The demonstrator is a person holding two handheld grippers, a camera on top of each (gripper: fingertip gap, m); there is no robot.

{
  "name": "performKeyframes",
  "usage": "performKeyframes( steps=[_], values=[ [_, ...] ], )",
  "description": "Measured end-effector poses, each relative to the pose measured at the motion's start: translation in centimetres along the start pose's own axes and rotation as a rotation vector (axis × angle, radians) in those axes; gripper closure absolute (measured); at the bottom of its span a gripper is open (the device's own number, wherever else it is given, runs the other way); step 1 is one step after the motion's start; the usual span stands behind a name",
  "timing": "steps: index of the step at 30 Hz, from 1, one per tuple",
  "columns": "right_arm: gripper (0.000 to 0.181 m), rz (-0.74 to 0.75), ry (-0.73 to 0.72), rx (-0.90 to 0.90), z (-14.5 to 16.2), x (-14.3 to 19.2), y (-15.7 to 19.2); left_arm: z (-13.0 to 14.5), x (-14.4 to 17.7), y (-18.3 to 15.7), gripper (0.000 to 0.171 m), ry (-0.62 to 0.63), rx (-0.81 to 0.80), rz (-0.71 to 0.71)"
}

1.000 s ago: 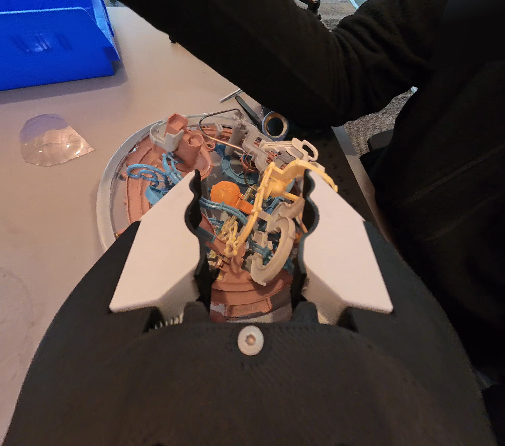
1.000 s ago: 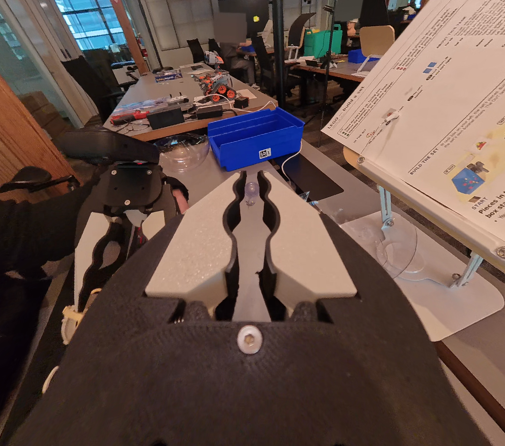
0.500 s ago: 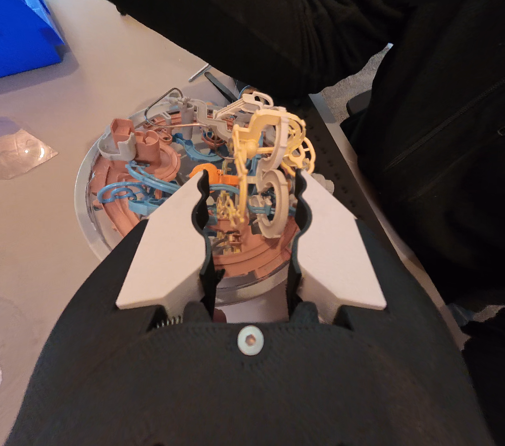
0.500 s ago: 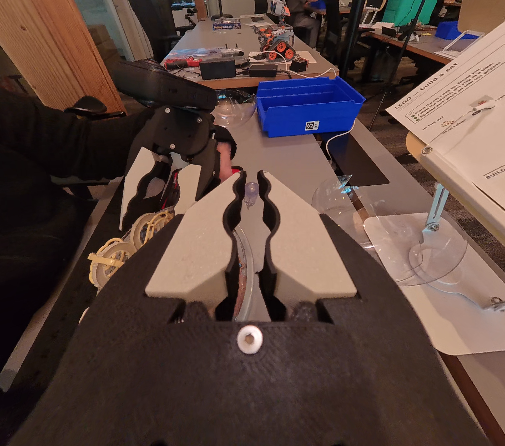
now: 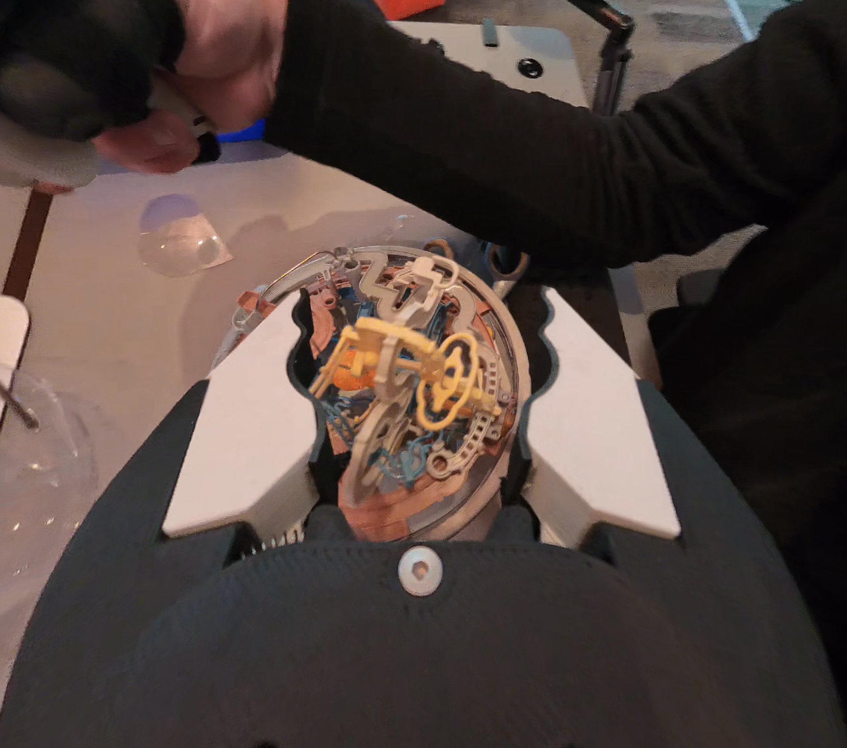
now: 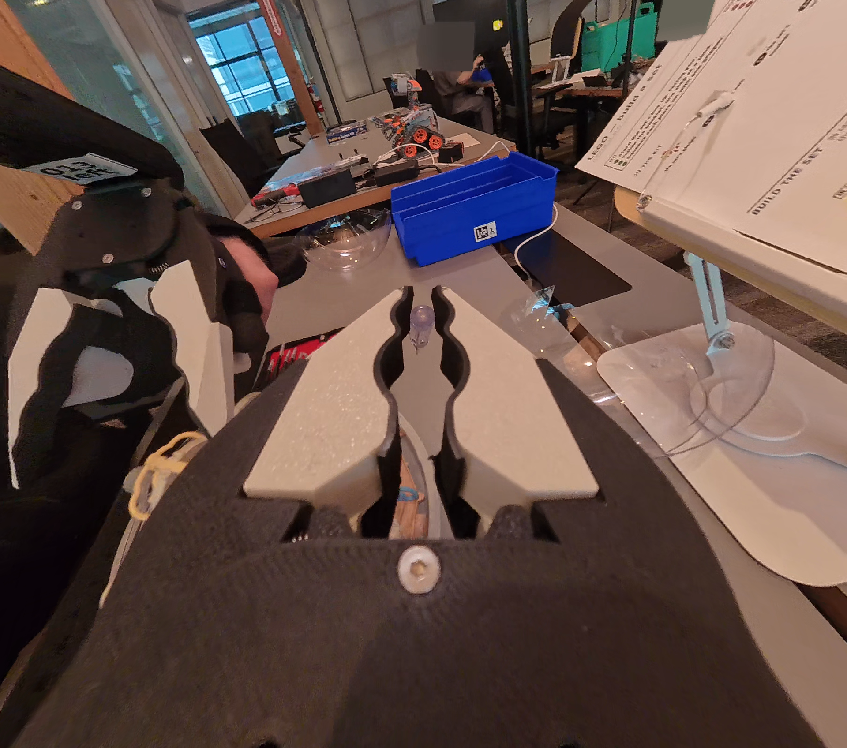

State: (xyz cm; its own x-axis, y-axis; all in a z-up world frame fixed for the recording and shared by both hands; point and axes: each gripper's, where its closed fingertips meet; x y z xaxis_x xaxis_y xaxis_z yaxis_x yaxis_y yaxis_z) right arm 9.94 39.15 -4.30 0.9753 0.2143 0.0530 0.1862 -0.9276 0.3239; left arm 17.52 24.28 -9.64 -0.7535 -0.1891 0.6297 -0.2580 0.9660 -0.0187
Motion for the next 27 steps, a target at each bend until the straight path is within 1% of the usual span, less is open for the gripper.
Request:
performKeyframes(
  steps=[2,3,4,5,6,7,8,9,10,11,12,14,16,17,18,19,21,23,25,27],
  values=[
    [0.173,0.046,0.003,0.025,-0.6,0.8,0.1,0.3,0.0,1.7,0.082,0.011,0.072,-0.060],
    [0.173,0.073,0.008,0.045,-0.9,1.2,0.1,0.8,-0.4,2.6,0.082,0.030,0.122,-0.086],
    [0.173,0.094,0.014,0.062,-1.1,1.6,0.3,1.4,-1.2,2.2,0.084,0.057,0.142,-0.054],
    [0.173,0.109,0.018,0.074,-1.3,1.9,0.4,2.1,-1.9,2.4,0.083,0.088,0.132,-0.071],
    [0.173,0.117,0.016,0.083,-1.5,2.2,0.6,2.8,-2.2,2.8,0.098,0.123,0.121,-0.103],
    [0.173,0.117,0.012,0.092,-1.7,2.4,0.9,2.7,-2.0,2.9,0.109,0.119,0.106,-0.110],
    [0.173,0.112,0.007,0.099,-1.9,2.6,1.2,2.8,-1.9,2.7,0.109,0.126,0.098,-0.098],
    [0.173,0.104,0.004,0.108,-2.1,2.7,1.5,3.3,-1.8,3.0,0.119,0.152,0.068,-0.113],
    [0.173,0.099,0.005,0.116,-2.2,2.7,1.8,3.9,-1.7,3.3,0.123,0.192,0.024,-0.138],
    [0.173,0.095,0.011,0.124,-2.2,2.8,2.1,4.8,-1.6,3.5,0.122,0.249,-0.003,-0.152],
    [0.173,0.090,0.022,0.132,-2.1,2.8,2.3,5.5,-1.5,3.6,0.115,0.288,-0.026,-0.147],
    [0.173,0.077,0.049,0.147,-1.7,2.9,2.9,5.0,-1.6,3.1,0.120,0.245,-0.088,-0.111],
    [0.173,0.072,0.065,0.157,-1.6,3.0,3.2,4.6,-1.4,1.9,0.130,0.224,-0.121,-0.044],
    [0.173,0.066,0.071,0.165,-1.5,3.0,3.4,4.4,-1.1,1.3,0.138,0.217,-0.143,-0.010],
    [0.173,0.062,0.074,0.172,-1.4,3.1,3.6,4.5,-0.8,1.2,0.156,0.228,-0.165,0.003],
    [0.173,0.058,0.076,0.172,-1.4,3.2,3.7,4.9,-0.4,0.9,0.159,0.249,-0.193,0.029],
    [0.173,0.035,0.085,0.178,-1.2,3.2,4.2,5.3,0.3,0.1,0.159,0.248,-0.253,0.113],
    [0.173,0.018,0.104,0.182,-0.8,3.0,4.5,5.8,1.0,0.2,0.161,0.280,-0.228,0.147],
    [0.173,0.001,0.128,0.186,-0.3,2.7,4.6,6.5,1.8,0.0,0.165,0.310,-0.268,0.192],
    [0.173,-0.013,0.157,0.189,0.2,2.3,4.8,7.2,2.7,-0.8,0.166,0.332,-0.274,0.266]
  ],
)
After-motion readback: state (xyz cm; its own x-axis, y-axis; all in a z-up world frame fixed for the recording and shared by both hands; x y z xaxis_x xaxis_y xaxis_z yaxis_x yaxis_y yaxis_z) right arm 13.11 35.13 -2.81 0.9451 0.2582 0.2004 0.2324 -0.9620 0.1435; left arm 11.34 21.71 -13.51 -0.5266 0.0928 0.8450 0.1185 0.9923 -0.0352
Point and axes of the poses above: each gripper's, where its closed fingertips meet, x back along the fingers, z out of its underside, y = z × x across the jaws, and after that the axes turned 5 degrees about -x, right-handed
